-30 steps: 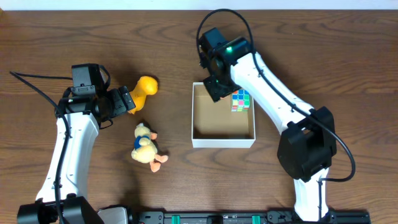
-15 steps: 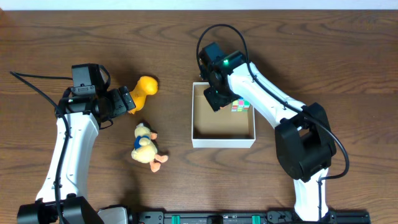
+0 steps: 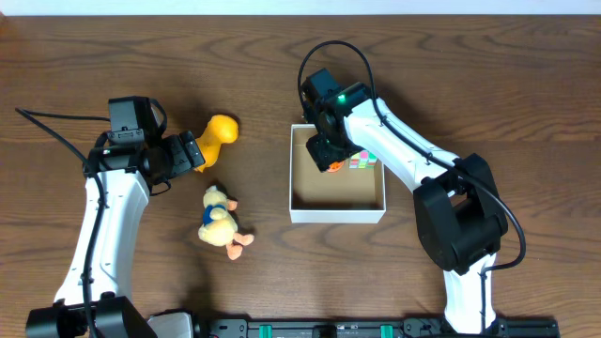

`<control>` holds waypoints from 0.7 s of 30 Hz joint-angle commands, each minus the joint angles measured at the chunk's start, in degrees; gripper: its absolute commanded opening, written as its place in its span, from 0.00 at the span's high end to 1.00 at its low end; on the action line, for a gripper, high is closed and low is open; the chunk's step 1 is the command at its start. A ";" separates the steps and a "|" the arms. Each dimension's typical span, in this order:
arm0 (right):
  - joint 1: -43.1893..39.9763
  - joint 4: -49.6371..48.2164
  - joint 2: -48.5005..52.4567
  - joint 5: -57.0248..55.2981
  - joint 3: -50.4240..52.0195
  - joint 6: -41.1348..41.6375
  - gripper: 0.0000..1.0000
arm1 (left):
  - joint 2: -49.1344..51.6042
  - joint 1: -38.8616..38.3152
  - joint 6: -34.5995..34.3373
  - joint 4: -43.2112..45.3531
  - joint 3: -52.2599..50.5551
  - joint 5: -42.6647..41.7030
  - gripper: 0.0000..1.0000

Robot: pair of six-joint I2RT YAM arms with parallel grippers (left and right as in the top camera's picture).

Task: Pack container
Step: 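Carry the orange part into the box and release it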

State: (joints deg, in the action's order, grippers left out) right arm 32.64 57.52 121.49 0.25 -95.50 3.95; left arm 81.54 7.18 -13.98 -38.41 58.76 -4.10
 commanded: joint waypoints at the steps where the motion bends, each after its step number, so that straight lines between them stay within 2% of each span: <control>1: -0.37 -0.35 0.31 -0.02 0.11 0.24 0.34 | -1.18 0.13 -0.74 -0.15 1.20 0.00 0.02; 8: -0.31 -0.02 -0.55 0.24 -1.40 -0.42 0.37 | -1.18 0.13 -0.74 -0.15 1.20 0.02 0.02; 13: -0.66 3.34 -5.31 0.17 -5.92 -0.09 0.37 | -1.18 0.13 -0.72 -0.13 1.20 0.02 0.02; 17: -4.02 4.79 -12.70 -6.10 -7.89 8.09 0.36 | -1.18 0.13 -0.72 -0.13 1.20 0.04 0.02; 20: -10.12 7.32 -18.60 -7.56 -7.89 14.95 0.28 | -1.18 0.13 -0.72 -0.13 1.20 0.04 0.02; 21: -12.52 8.33 -19.96 -7.28 -7.89 16.68 0.21 | -1.18 0.13 -0.72 -0.13 1.20 0.04 0.01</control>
State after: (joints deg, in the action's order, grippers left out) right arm 26.61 64.14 107.72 -3.29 -101.71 12.45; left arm 81.54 7.18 -13.98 -38.48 58.76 -4.10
